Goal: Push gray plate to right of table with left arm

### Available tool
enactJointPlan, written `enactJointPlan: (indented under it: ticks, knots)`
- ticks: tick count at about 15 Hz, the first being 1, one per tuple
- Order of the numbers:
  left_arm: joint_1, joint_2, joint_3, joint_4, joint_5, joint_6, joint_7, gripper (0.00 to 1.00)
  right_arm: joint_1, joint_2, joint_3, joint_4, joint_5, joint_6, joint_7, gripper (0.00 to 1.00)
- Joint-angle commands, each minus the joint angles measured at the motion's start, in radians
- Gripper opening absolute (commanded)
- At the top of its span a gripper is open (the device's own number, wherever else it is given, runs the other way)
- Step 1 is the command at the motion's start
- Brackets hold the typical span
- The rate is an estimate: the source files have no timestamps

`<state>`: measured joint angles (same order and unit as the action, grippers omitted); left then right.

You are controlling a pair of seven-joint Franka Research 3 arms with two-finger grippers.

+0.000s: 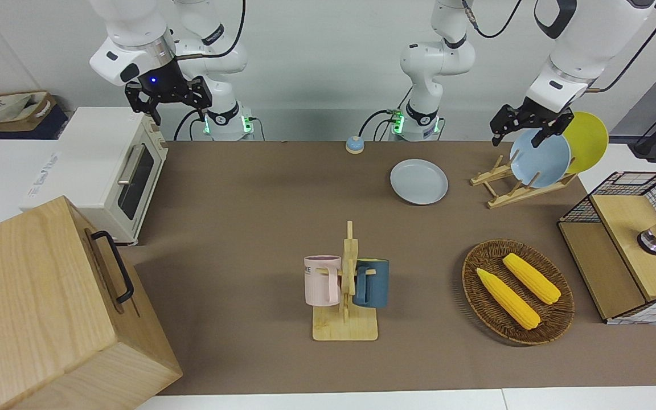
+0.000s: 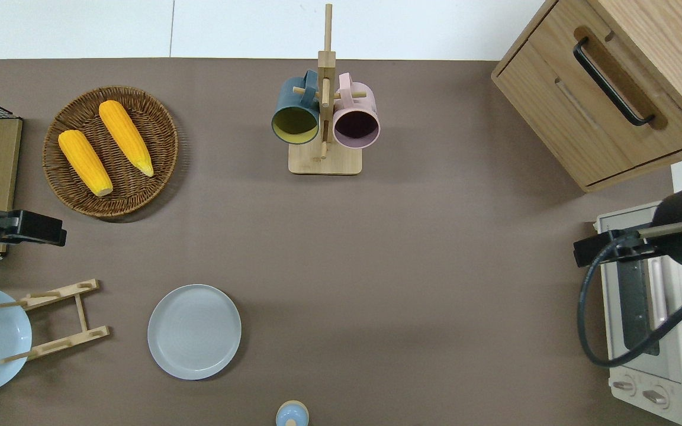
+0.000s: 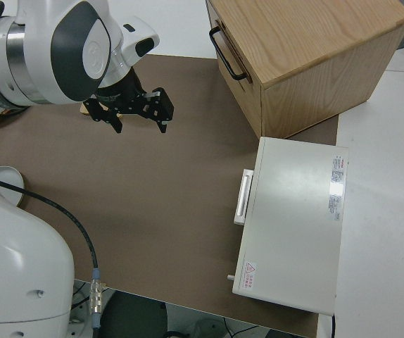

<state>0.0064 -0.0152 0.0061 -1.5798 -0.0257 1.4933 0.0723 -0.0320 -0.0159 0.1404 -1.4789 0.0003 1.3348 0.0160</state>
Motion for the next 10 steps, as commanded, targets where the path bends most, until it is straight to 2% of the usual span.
enactJointPlan:
  ticks: [1, 6, 10]
  knots:
    - [0.001, -0.069, 0.011, -0.098, -0.031, 0.011, -0.009, 1.00, -0.019, -0.002, 0.016, 0.009, 0.004, -0.016, 0.013, 0.983]
    - [0.003, -0.127, 0.011, -0.205, -0.031, 0.057, -0.009, 1.00, -0.019, -0.002, 0.016, 0.009, 0.004, -0.016, 0.012, 0.983]
    - [0.001, -0.198, 0.014, -0.343, -0.031, 0.155, -0.008, 1.00, -0.020, -0.002, 0.016, 0.009, 0.004, -0.016, 0.012, 0.983]
